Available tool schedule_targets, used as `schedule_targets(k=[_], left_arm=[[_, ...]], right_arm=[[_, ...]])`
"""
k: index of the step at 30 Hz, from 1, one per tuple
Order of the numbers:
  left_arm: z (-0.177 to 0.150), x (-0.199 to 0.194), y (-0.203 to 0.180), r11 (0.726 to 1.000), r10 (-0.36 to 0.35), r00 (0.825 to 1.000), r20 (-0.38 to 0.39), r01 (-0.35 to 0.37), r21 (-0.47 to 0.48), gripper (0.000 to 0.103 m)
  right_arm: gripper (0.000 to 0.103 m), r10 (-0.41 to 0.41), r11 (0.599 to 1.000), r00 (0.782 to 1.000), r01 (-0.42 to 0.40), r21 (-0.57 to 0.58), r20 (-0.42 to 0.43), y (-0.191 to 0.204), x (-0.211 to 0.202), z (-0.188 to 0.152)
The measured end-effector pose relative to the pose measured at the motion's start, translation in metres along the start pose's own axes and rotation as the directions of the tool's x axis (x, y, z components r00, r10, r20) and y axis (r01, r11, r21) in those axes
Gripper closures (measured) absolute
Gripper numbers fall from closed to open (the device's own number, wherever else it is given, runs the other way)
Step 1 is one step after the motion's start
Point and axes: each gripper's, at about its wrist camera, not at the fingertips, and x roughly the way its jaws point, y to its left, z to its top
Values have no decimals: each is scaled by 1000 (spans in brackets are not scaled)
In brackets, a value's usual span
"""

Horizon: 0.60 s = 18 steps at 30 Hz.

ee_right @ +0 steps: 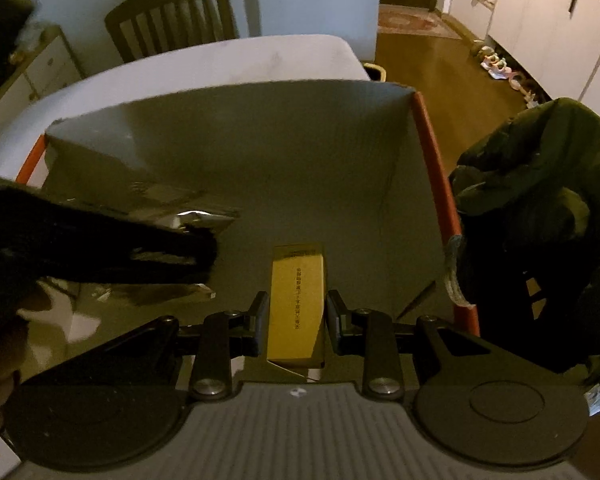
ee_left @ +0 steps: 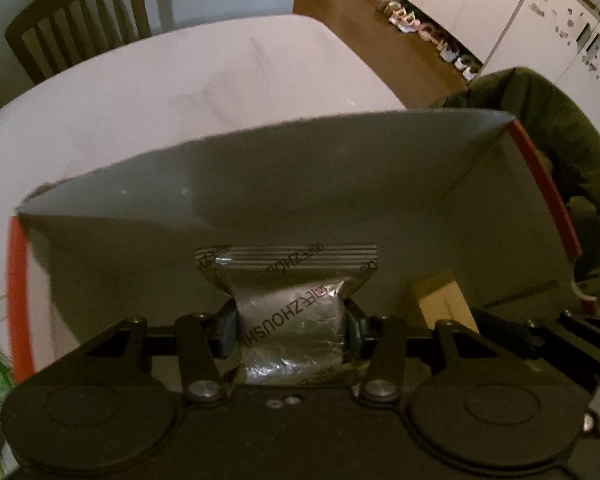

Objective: Organize objects
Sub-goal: 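Carry foil bag and yellow box into the cardboard box and open both tools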

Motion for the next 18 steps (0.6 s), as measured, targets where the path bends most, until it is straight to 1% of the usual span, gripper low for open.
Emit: schedule_targets(k=[3,8,12,18], left_arm=[[0,6,-4,1000,4,1000,-12,-4,12,54],[-1,14,-9,1000,9,999,-34,-8,24,54],[2,16,-8,1000,4,999,-44,-3,26,54],[2,19,-4,1000,6,999,-54,-5,28,50]], right_arm=[[74,-1,1000,999,1,4,-33,-1,3,1],[74,-7,1000,998,8,5,-59,0,4,3],[73,-6,1000,998,5,-5,-70,-1,4,3],[73,-2,1000,997,2,-5,-71,-2,3,3]])
